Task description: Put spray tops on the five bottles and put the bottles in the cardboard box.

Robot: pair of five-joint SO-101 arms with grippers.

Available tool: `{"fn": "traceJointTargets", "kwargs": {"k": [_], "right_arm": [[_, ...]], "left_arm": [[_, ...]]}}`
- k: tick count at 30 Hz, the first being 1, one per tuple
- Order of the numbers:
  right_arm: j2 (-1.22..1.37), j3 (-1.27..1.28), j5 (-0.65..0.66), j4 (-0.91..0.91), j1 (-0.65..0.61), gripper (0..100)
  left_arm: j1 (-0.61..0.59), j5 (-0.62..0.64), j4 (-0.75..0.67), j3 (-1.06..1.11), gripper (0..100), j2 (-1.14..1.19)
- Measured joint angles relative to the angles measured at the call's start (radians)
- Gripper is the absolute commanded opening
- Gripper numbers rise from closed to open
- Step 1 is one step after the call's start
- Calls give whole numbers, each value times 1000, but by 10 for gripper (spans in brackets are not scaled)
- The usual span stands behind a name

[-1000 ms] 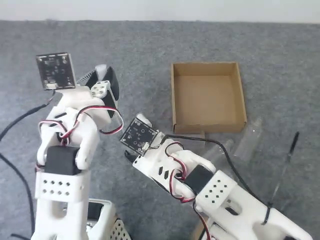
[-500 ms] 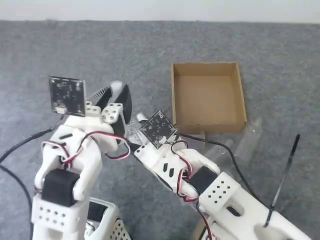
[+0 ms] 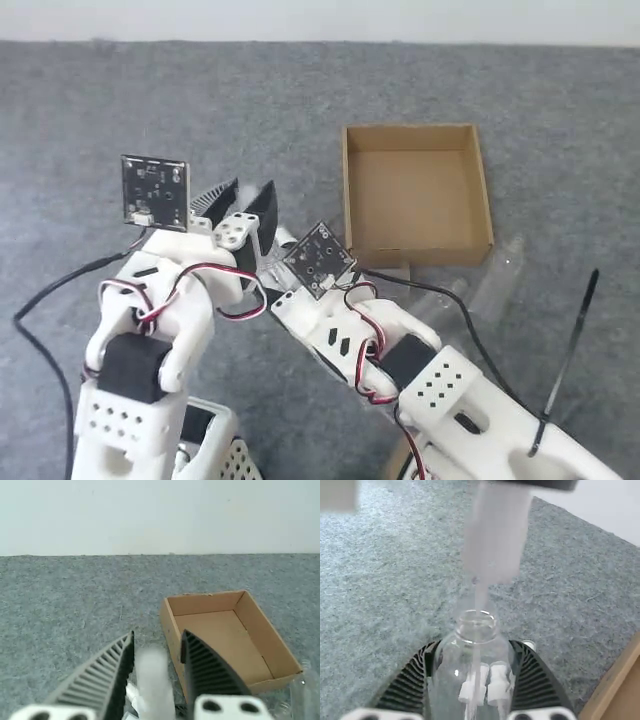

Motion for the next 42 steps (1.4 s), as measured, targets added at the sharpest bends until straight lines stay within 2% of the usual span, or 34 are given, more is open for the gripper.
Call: {"fn": "traceJointTargets", "kwargs": {"k": [8, 15, 20, 26, 34, 42], "right_arm": [[0, 0, 0, 0, 3, 6], [0, 0, 0, 0, 3, 6], [0, 0, 0, 0, 3, 6], [0, 0, 0, 0, 3, 6], [0, 0, 0, 0, 3, 6], [2, 2, 0, 0, 3, 6]], "left_arm": [[-8, 0, 0, 0, 160, -2], [-163, 0, -54, 0, 159, -3], [-181, -2, -127, 34, 159, 55], [-181, -25, -147, 44, 159, 167], [-135, -23, -149, 86, 80, 169], [-101, -23, -149, 95, 76, 169]]}}
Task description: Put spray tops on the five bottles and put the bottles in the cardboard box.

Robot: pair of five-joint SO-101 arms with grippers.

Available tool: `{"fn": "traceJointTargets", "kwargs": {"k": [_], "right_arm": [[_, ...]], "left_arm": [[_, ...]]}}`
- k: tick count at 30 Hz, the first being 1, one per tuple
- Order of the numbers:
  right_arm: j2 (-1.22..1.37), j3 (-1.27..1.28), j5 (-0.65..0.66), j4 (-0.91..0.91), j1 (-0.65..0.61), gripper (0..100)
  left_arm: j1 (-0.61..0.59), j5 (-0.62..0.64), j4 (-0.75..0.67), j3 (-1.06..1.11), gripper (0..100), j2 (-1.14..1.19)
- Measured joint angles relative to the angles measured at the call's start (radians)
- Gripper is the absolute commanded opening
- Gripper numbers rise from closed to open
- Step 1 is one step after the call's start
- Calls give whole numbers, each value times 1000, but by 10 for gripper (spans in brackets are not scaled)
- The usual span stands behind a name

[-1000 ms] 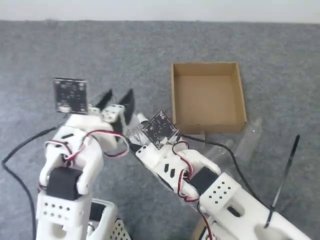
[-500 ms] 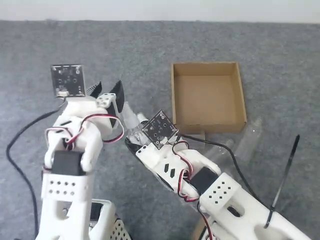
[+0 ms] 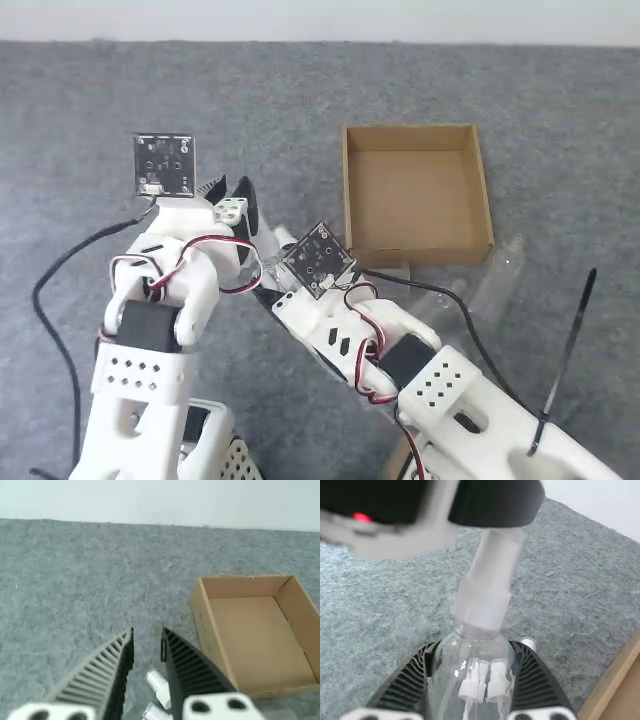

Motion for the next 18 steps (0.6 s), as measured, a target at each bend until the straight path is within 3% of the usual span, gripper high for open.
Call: {"fn": "traceJointTargets", "kwargs": {"k": [9, 18], "right_arm": [[-3, -2, -3, 0, 74, 6], [-8, -2, -3, 0, 81, 6]], "left_arm": [[5, -9, 3, 3, 76, -3], [6, -9, 14, 68, 76, -186]]}}
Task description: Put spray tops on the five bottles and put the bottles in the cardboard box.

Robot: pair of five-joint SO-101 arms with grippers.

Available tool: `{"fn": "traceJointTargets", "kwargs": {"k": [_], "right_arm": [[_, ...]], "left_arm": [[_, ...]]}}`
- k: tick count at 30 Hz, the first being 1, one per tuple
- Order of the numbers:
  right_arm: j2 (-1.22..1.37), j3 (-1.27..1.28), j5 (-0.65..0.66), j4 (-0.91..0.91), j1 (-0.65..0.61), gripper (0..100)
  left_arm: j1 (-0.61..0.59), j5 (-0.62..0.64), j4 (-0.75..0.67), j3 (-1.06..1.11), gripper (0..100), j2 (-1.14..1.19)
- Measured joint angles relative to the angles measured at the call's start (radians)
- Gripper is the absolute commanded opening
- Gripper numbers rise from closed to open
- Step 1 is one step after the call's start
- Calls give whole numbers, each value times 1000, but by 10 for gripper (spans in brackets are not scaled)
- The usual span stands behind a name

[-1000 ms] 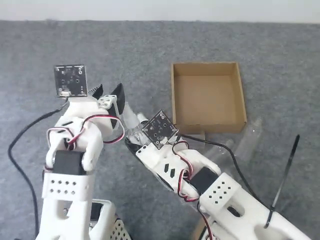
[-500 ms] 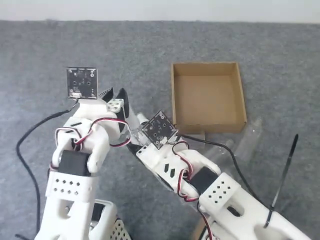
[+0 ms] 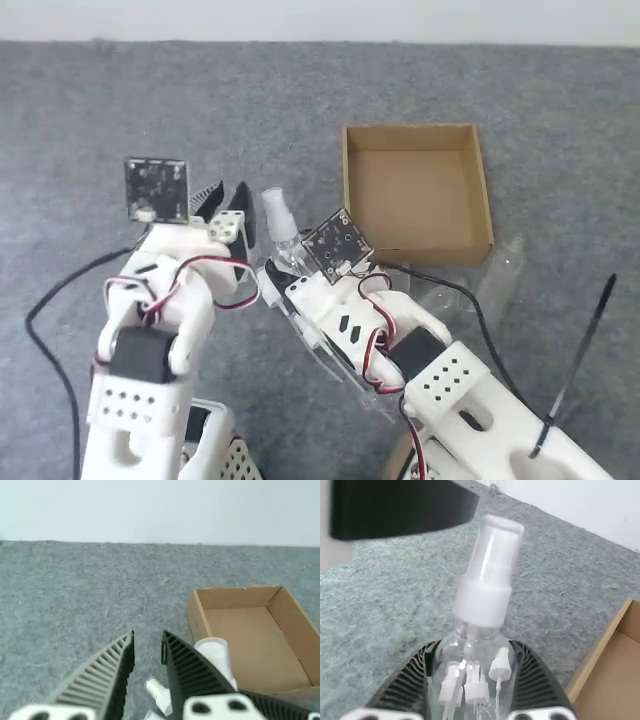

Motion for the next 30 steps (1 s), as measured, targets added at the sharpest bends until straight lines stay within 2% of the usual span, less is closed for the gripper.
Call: {"fn": "traceJointTargets", "kwargs": {"k": [6, 14, 24, 30], "right_arm": [[0, 0, 0, 0, 0, 6], [0, 0, 0, 0, 0, 6], [0, 0, 0, 0, 0, 6], [0, 2, 0, 0, 0, 6]], "left_arm": [[0, 0, -3, 15, 78, -54], [3, 0, -153, 49, 80, -58], [124, -29, -161, 112, 76, -60], [133, -46, -137, 114, 76, -69]]}}
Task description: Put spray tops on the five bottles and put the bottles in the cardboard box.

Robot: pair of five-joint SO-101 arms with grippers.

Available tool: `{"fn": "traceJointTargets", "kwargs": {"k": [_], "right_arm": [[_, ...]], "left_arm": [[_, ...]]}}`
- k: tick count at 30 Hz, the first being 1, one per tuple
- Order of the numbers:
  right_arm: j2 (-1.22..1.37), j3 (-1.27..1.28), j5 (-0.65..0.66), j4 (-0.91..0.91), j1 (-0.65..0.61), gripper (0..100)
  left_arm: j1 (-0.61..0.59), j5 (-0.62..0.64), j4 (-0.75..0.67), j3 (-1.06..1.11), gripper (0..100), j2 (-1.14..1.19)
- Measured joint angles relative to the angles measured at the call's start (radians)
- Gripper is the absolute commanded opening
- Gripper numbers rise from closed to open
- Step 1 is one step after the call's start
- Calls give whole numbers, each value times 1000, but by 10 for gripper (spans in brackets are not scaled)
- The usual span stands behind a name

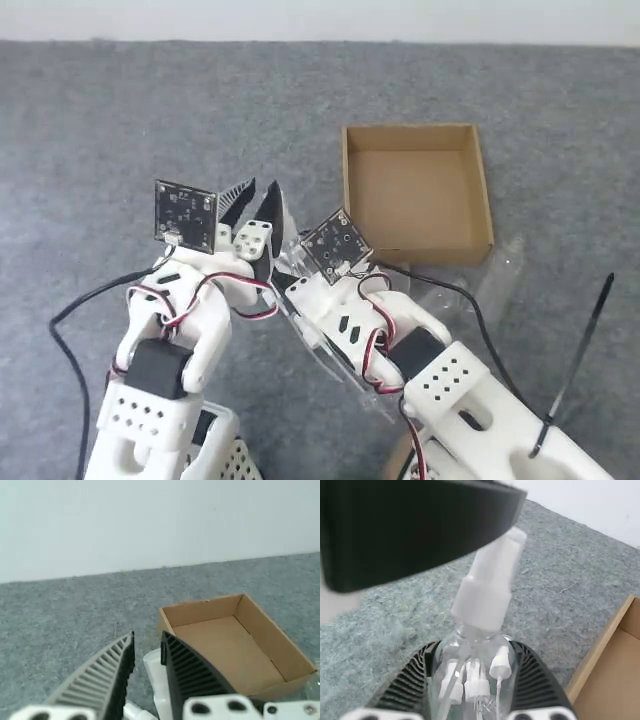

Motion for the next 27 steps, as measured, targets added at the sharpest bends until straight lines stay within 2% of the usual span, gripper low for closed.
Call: {"fn": "traceJointTargets", "kwargs": {"k": [9, 18, 27], "right_arm": [[0, -2, 0, 0, 14, 6], [0, -21, 0, 0, 203, 6], [0, -245, 0, 49, 238, 6]], "left_arm": [[2, -5, 61, -43, 80, 3], [2, -5, 64, -43, 81, 3], [9, -5, 15, 43, 81, 3]]}}
